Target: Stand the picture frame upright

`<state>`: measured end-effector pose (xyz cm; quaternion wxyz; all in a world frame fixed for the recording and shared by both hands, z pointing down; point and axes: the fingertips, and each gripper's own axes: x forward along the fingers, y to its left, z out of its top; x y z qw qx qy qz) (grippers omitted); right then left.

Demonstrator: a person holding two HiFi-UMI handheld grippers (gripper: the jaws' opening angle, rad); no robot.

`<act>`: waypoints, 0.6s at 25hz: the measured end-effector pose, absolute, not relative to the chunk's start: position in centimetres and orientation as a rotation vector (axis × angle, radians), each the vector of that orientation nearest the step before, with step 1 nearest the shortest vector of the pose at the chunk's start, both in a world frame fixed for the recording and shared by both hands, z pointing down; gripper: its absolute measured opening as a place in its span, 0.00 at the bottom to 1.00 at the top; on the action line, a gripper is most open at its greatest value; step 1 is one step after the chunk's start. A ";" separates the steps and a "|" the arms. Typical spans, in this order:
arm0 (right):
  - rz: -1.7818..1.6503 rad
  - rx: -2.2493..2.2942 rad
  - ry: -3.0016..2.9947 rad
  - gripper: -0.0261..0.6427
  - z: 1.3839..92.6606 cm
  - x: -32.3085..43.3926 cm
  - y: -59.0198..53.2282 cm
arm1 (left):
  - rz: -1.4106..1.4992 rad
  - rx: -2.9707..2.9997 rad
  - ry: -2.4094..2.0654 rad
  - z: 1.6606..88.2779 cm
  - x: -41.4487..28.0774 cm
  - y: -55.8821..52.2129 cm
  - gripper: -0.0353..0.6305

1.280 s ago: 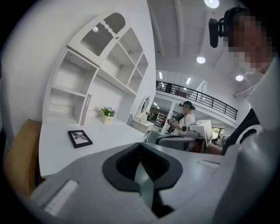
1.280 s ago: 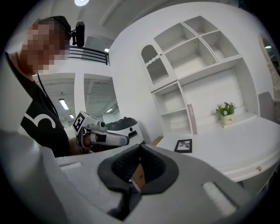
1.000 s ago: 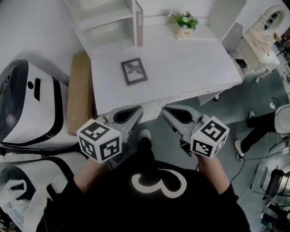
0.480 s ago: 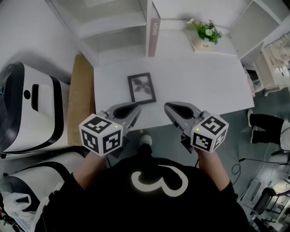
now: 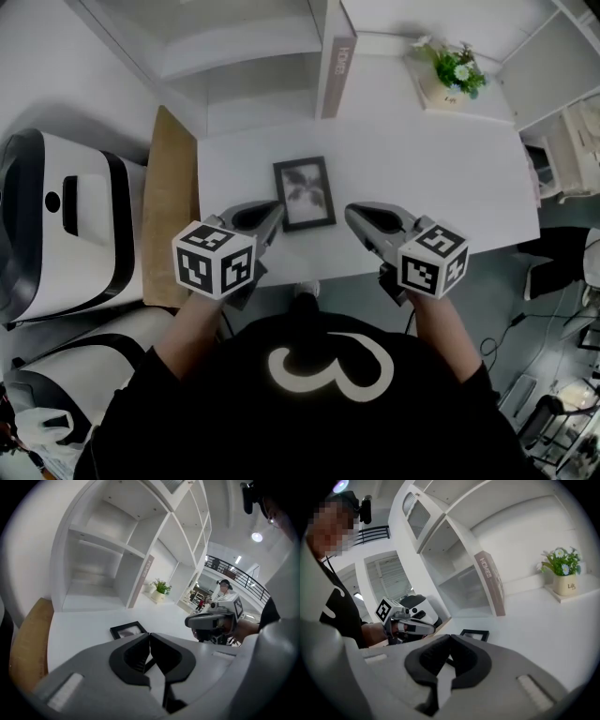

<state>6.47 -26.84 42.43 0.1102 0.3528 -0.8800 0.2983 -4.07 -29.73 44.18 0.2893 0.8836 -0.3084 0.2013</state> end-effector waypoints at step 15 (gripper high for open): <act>0.994 1.031 -2.596 0.04 44.9 8.0 -28.3 | 0.681 2.135 -0.949 52.1 -4.8 -33.7 0.27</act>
